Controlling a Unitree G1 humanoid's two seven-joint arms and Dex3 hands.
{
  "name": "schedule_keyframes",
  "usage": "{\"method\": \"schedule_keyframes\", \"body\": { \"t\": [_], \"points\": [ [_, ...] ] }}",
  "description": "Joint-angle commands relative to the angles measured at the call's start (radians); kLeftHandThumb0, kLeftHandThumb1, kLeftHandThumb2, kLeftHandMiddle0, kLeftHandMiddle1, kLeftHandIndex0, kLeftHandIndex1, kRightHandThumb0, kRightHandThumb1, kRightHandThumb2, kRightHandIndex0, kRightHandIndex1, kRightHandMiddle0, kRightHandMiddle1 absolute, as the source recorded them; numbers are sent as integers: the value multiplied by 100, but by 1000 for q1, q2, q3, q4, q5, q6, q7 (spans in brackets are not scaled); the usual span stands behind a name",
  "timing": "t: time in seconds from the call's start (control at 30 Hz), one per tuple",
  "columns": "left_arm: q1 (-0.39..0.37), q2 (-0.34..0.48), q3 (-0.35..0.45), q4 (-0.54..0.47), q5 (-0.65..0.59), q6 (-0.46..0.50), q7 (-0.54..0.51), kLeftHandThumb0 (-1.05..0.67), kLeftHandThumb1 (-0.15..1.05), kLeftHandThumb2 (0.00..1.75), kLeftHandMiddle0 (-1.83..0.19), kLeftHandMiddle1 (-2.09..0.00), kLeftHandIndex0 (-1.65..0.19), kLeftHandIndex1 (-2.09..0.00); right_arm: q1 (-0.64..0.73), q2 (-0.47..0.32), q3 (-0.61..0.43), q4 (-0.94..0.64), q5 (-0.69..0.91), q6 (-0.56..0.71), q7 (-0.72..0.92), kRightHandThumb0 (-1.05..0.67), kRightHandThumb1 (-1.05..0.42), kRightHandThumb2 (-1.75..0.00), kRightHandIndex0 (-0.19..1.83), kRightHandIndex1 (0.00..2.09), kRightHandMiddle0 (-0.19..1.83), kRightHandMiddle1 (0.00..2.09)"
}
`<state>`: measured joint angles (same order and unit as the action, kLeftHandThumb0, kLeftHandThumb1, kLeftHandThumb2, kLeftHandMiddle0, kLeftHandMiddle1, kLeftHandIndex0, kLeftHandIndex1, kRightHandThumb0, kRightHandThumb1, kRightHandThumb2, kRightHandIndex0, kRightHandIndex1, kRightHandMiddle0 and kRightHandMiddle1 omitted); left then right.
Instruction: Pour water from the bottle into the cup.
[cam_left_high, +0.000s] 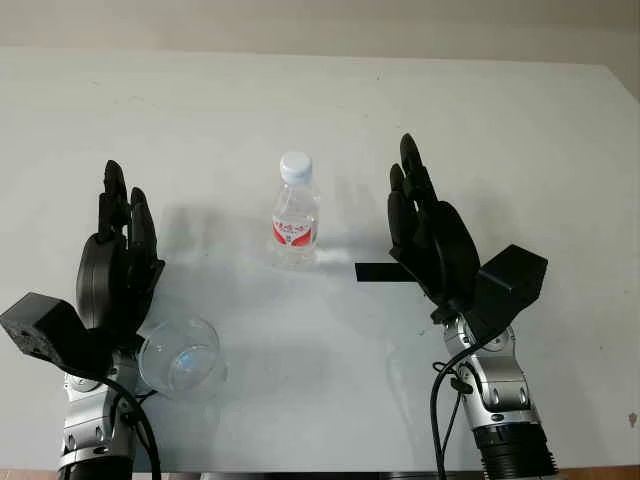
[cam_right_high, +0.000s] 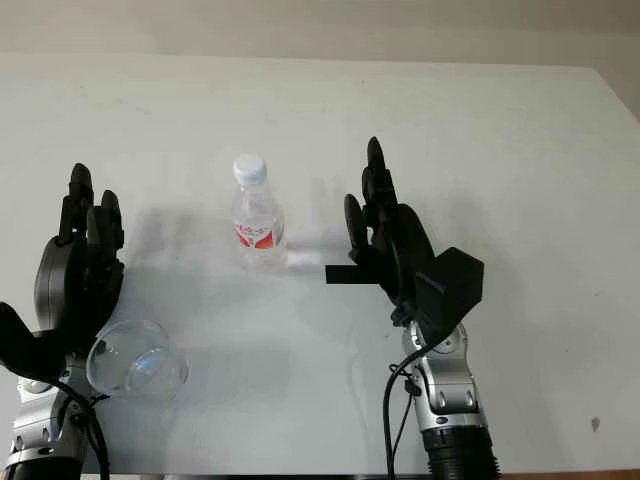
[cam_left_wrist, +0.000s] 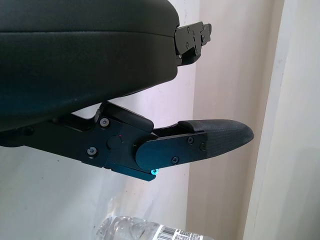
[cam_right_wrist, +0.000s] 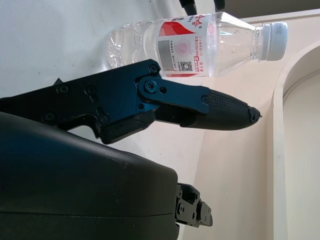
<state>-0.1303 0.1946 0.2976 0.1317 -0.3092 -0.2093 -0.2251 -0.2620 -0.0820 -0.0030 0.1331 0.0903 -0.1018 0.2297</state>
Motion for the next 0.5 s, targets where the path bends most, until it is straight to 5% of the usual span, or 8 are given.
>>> {"method": "schedule_keyframes", "body": {
  "t": [0.0,0.3,0.47],
  "points": [
    [19,-2,5,-14,-1,-10,-2,-74,105,55,19,0,19,-2,10,-1,3,-2,3,-17,7,-78,-105,-62,-19,0,-19,0],
    [9,-3,7,-4,7,-6,19,-73,105,54,19,-3,18,-4,-42,-12,-1,136,24,-123,98,-82,-105,-45,-19,0,-19,0],
    [-4,-4,1,23,8,-18,11,-73,105,55,19,-2,19,-4,-110,-30,8,232,44,-193,206,-93,-101,-9,-19,0,-19,0]
  ]
}}
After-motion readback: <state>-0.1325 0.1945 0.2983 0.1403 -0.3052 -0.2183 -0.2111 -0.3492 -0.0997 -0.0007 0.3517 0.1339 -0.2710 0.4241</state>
